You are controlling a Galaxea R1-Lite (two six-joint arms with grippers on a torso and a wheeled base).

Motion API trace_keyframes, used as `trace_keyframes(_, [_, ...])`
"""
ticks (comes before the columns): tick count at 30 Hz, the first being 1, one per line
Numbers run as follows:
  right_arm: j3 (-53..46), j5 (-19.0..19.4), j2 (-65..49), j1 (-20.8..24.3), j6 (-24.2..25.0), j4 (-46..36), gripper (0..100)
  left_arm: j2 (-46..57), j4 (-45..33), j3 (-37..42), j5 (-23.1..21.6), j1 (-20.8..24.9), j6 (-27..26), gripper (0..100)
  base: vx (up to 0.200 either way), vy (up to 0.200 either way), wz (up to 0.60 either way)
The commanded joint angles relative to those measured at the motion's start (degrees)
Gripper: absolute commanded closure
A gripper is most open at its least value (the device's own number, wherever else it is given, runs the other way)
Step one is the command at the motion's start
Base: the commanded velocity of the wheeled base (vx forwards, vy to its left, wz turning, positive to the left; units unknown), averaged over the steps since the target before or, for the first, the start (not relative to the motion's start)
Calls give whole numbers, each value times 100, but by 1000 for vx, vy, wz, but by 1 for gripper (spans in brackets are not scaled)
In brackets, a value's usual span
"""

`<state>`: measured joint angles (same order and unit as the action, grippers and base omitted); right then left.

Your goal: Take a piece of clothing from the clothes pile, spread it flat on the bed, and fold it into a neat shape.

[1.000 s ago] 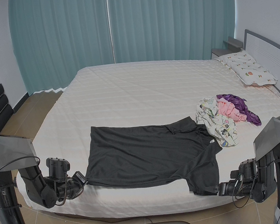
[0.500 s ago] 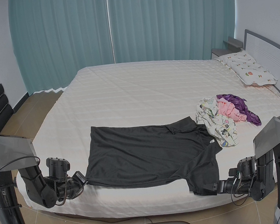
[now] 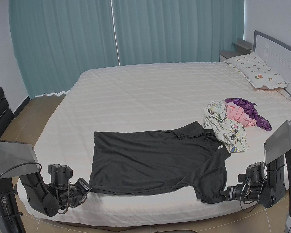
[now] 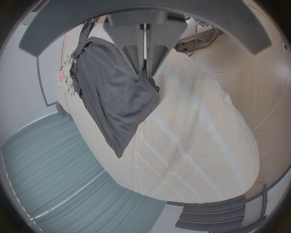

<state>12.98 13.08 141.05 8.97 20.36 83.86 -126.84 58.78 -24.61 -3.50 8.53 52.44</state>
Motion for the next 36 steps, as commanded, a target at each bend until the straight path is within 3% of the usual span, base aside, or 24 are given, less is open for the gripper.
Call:
trace_keyframes(1, [-33, -34, -68, -27, -6, 8, 100, 2, 2, 0, -2, -1, 3, 100, 0, 0, 0])
trace_keyframes(7, [-718, 186, -692, -607, -41, 8, 100, 318, 19, 264, 16, 113, -59, 100, 0, 0, 0])
trace_keyframes(11, [-1246, 889, -1149, -1196, -85, 8, 100, 696, -42, 369, 16, 175, -76, 100, 0, 0, 0])
trace_keyframes(13, [-1298, 1065, -1255, -1345, -164, -71, 100, 731, -51, 413, 25, 140, -252, 100, 0, 0, 0])
trace_keyframes(17, [-1298, 1091, -1272, -1530, -234, -142, 100, 731, -51, 660, 77, 78, -903, 100, 0, 0, 0])
trace_keyframes(21, [-1298, 1091, -1387, -1495, -331, -546, 100, 731, -51, 774, 104, 113, -1078, 100, 0, 0, 0])
trace_keyframes(27, [-1298, 1100, -2178, -1539, -1175, -2225, 100, 643, -86, 1046, 332, 140, -1799, 100, 0, 0, 0])
trace_keyframes(32, [-1298, 1047, -2626, -1574, -1315, -2717, 100, 608, -104, 1266, 359, 386, -1878, 100, 0, 0, 0])
trace_keyframes(36, [-1298, 1003, -2811, -1679, -1438, -3069, 100, 608, -130, 1512, 543, 518, -2239, 100, 0, 0, 0])
